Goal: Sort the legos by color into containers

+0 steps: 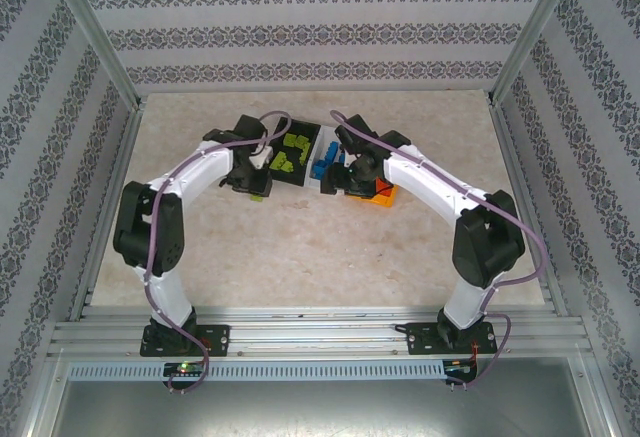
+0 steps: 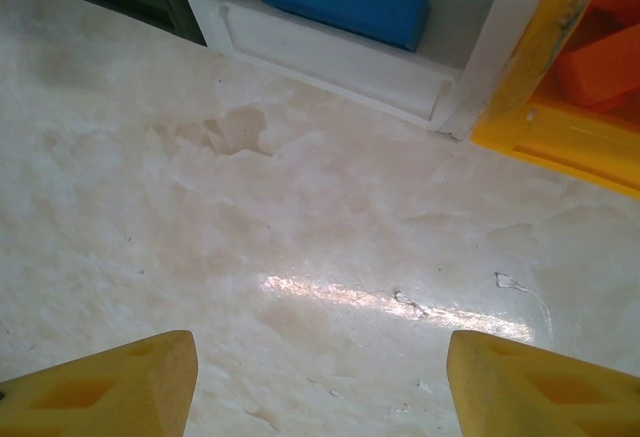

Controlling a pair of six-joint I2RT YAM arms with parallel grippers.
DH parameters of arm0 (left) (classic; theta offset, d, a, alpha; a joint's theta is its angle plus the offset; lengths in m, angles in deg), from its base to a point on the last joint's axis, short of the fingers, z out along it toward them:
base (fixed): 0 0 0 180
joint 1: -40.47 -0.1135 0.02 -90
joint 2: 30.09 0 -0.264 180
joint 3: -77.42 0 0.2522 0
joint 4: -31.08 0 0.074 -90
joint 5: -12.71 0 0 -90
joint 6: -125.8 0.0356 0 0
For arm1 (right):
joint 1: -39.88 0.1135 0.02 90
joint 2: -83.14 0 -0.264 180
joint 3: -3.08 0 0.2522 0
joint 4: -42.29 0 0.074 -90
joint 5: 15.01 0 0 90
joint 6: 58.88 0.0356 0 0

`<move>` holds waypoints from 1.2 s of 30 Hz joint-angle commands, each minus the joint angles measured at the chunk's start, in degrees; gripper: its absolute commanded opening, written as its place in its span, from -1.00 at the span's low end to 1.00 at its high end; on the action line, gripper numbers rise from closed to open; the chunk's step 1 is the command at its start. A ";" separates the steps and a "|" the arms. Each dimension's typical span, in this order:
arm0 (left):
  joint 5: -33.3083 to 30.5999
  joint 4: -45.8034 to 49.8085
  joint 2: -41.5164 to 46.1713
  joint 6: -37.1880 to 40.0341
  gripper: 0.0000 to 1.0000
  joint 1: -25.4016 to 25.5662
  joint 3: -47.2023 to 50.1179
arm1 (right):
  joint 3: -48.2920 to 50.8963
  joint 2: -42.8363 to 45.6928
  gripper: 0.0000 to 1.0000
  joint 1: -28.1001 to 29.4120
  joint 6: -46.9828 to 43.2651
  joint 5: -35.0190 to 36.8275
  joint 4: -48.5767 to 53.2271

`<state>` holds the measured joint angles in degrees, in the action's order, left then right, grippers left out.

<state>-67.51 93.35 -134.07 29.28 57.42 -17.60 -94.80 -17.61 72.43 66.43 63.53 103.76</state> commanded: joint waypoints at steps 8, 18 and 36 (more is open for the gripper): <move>6.27 4.28 -2.99 -3.80 -0.32 -1.93 -14.24 | -3.82 -0.16 0.36 0.62 1.03 1.75 3.99; 8.49 8.15 -22.20 -4.50 -0.32 -1.31 -40.46 | -5.72 2.02 0.36 -0.01 -0.40 3.81 11.09; 14.44 4.15 -34.63 -8.41 -0.25 -0.49 -46.56 | -7.53 -0.30 0.37 -2.36 -1.82 3.52 15.33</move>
<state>-54.64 98.03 -167.71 22.18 56.30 -63.02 -100.37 -17.19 70.36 65.43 66.56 117.33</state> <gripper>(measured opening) 0.372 0.683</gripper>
